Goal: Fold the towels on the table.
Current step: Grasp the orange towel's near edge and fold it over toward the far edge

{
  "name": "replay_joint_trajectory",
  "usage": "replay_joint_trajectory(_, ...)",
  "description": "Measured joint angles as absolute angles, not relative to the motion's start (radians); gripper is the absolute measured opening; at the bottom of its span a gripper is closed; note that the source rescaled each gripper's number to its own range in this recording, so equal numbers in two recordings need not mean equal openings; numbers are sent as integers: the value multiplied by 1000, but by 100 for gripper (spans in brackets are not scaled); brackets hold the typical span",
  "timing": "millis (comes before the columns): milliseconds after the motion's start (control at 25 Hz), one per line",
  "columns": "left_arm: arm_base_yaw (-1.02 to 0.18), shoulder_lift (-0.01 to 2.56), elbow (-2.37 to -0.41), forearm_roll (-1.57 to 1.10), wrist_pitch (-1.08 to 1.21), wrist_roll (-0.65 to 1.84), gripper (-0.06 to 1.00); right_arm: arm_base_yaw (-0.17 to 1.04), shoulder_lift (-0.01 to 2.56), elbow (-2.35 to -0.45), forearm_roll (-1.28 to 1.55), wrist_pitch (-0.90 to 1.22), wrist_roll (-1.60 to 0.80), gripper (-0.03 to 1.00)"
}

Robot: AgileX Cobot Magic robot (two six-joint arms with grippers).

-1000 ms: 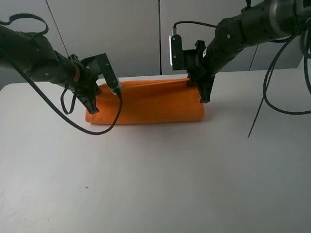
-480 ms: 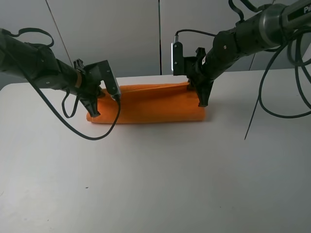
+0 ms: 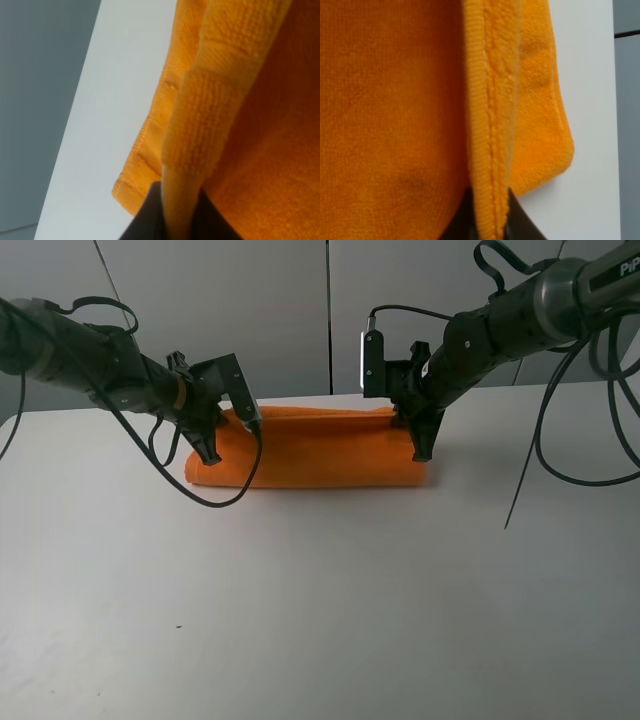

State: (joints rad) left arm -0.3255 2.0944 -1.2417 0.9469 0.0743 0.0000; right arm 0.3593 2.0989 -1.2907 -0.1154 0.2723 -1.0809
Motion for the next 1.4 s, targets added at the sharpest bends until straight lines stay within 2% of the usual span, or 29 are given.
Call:
replay_joint_trajectory(280,-323,2128,-1281,940,72,-20,0,358,2105,-1291,-119,266,-1081,0)
replay_joint_trajectory(400,-323,2128,-1283,940,70,-24,2,358,2105,-1291,-120,264,-1077,6)
replay_joint_trajectory(480,-319,2128,-1285,940,78,-24,6,354,2105,-1291,-122,266,-1077,15)
replay_joint_trajectory(640,-307,2128,-1287,940,120,-25,19,335,2105,-1291,-130,279,-1077,43)
replay_joint_trajectory(800,-300,2128,-1287,937,142,-36,44,331,2105,-1291,-138,272,-1075,70)
replay_joint_trajectory(920,-300,2128,-1287,937,142,-42,64,331,2105,-1291,-138,254,-1057,82)
replay_joint_trajectory(1000,-300,2128,-1287,937,142,-42,76,331,2098,-1291,-140,250,-1046,85)
replay_joint_trajectory(1120,-300,2126,-1287,937,144,-42,86,331,2071,-1291,-136,246,-1016,86)
replay_joint_trajectory(1400,-300,2054,-1287,879,172,-46,91,331,2008,-1291,-44,249,-828,86)
